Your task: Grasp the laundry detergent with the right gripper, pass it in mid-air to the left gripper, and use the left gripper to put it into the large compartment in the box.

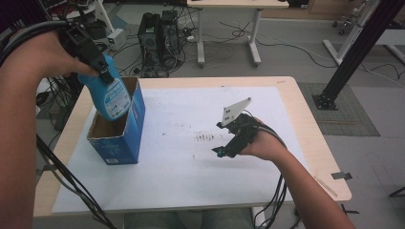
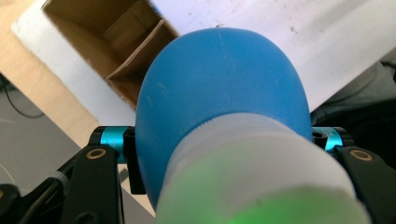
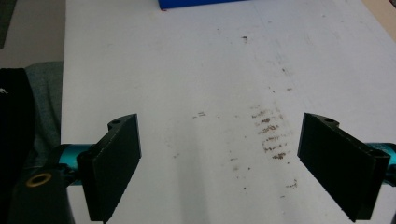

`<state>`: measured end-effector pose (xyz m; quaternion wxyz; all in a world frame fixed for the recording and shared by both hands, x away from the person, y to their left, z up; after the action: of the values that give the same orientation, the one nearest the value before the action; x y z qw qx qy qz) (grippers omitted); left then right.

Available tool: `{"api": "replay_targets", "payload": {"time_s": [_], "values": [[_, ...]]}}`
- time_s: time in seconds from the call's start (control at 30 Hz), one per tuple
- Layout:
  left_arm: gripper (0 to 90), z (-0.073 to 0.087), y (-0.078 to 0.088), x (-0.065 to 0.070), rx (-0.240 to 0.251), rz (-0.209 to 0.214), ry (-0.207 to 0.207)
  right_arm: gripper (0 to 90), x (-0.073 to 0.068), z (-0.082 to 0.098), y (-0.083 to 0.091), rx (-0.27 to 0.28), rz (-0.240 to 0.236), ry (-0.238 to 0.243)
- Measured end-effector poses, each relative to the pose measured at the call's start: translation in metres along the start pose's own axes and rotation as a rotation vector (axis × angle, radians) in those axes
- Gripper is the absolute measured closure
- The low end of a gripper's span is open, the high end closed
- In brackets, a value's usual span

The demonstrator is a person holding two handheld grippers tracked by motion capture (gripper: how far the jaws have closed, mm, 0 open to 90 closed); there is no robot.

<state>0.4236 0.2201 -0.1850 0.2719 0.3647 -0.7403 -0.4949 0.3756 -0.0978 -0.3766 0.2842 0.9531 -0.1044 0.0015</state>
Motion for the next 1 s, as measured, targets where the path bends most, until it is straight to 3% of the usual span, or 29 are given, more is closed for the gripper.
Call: {"api": "replay_targets", "payload": {"time_s": [0.07, 0.3, 0.33, 0.37, 0.5, 0.53, 0.63, 0.87, 0.93, 0.97, 1.0], "values": [[38.7, 0.001, 0.0, -0.002, 0.0, -0.004, 0.012, 12.5, 0.0, 0.0, 0.0, 0.001, -0.001, 0.001], [38.7, 0.008, -0.011, -0.015, 0.0, -0.036, 0.114, 12.5, 0.0, 0.0, 0.0, -0.002, 0.002, 0.001], [38.7, 0.01, -0.012, -0.018, -0.01, -0.038, 0.098, 12.5, 0.0, 0.0, 0.0, 0.0, 0.006, -0.001], [38.7, 0.01, -0.014, -0.017, -0.008, -0.033, 0.115, 12.5, 0.0, 0.0, 0.0, 0.001, 0.006, 0.0], [38.7, 0.013, -0.021, -0.019, -0.014, -0.031, 0.114, 12.5, -0.001, 0.0, 0.001, -0.003, 0.008, -0.003], [38.7, 0.015, -0.026, -0.022, -0.026, -0.03, 0.085, 12.5, -0.001, 0.0, 0.001, -0.001, 0.007, -0.003], [38.7, 0.018, -0.035, -0.021, -0.033, -0.016, 0.084, 12.5, -0.002, 0.0, 0.002, -0.003, 0.008, -0.006], [38.7, 0.024, -0.057, -0.025, -0.049, 0.022, 0.033, 12.5, -0.003, 0.0, 0.003, -0.001, 0.012, -0.003], [38.6, 0.028, -0.069, -0.027, -0.06, 0.033, -0.011, 12.5, -0.003, 0.0, 0.004, -0.003, 0.008, 0.001], [38.6, 0.028, -0.069, -0.027, -0.06, 0.033, -0.011, 12.5, -0.004, 0.001, 0.004, -0.006, 0.008, -0.006], [38.7, 0.03, -0.077, -0.028, -0.072, 0.03, -0.049, 12.5, -0.004, 0.001, 0.004, -0.005, 0.009, -0.006]]}}
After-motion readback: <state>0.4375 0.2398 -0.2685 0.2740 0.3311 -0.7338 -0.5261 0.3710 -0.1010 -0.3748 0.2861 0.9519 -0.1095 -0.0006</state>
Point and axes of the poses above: each handheld gripper's, and its own axes: y roughly backward along the jaws, z roughly out of its underside, x roughly to its right, the point moved 8 cm from there along -y, roughly forward along the jaws, and after that the axes turned 15 degrees about x, right-handed, at the moved point
